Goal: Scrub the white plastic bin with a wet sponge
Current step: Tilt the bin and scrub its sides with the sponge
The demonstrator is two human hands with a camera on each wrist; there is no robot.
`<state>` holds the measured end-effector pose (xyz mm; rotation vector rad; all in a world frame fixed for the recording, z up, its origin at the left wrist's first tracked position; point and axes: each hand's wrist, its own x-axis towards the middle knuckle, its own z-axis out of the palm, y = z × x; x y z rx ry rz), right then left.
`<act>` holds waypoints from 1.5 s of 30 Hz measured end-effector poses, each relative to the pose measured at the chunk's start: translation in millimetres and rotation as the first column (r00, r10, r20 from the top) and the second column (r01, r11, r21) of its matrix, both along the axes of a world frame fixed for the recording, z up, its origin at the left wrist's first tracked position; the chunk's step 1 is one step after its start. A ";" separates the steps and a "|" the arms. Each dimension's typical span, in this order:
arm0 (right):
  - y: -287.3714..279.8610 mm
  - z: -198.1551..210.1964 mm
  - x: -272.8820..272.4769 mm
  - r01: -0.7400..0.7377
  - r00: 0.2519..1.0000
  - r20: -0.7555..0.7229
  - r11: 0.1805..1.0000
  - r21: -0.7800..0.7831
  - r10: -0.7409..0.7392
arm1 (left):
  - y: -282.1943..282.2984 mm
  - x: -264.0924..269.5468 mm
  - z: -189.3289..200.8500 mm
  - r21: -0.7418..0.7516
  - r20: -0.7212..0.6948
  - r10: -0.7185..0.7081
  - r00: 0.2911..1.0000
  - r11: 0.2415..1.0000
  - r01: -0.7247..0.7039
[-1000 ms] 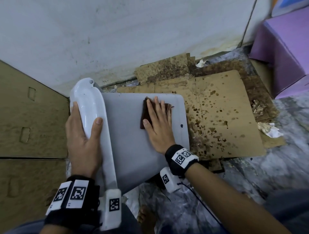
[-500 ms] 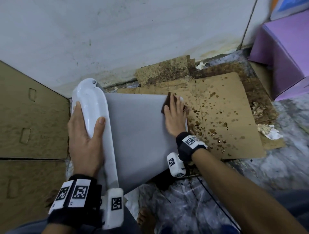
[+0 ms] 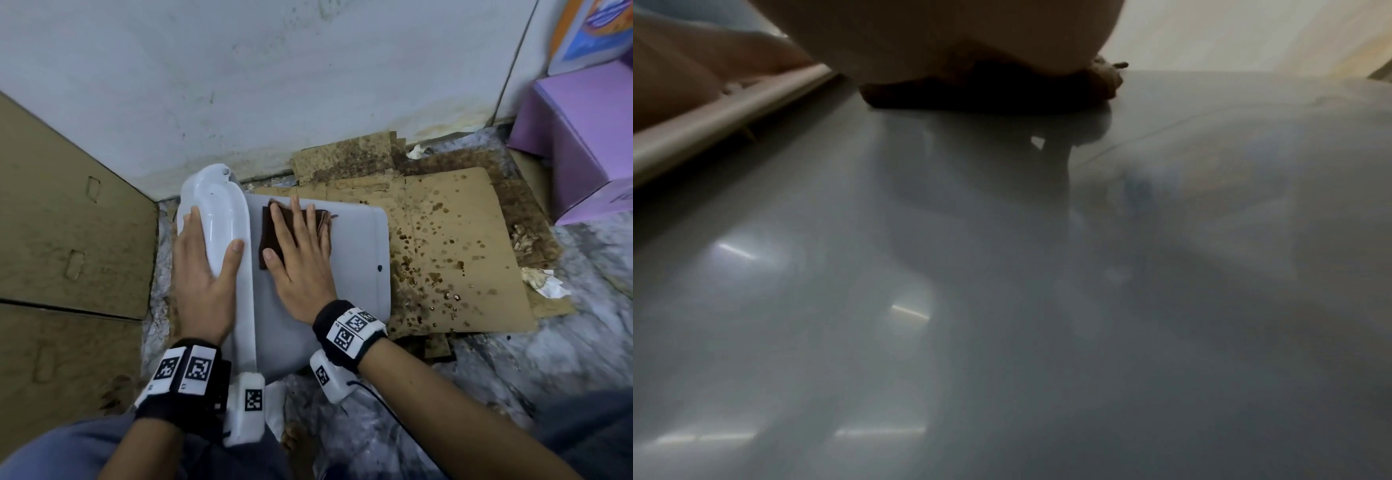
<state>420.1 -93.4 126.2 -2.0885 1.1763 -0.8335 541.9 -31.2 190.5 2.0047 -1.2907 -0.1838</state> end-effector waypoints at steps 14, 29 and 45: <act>10.7 30.7 -53.8 -0.073 0.995 -0.073 0.992 -0.106 0.065 | 30.5 -2.5 26.6 -0.093 -0.354 -0.122 0.927 0.991 0.095; 73.0 28.1 -56.3 -0.030 0.992 -0.125 0.990 -0.141 0.012 | 7.1 -23.8 61.1 0.037 -0.348 0.226 0.910 0.973 -0.228; 42.4 56.5 -47.4 0.122 0.992 0.032 0.992 -0.038 -0.121 | -9.2 -24.1 66.1 0.038 -0.258 0.055 0.964 0.998 -0.047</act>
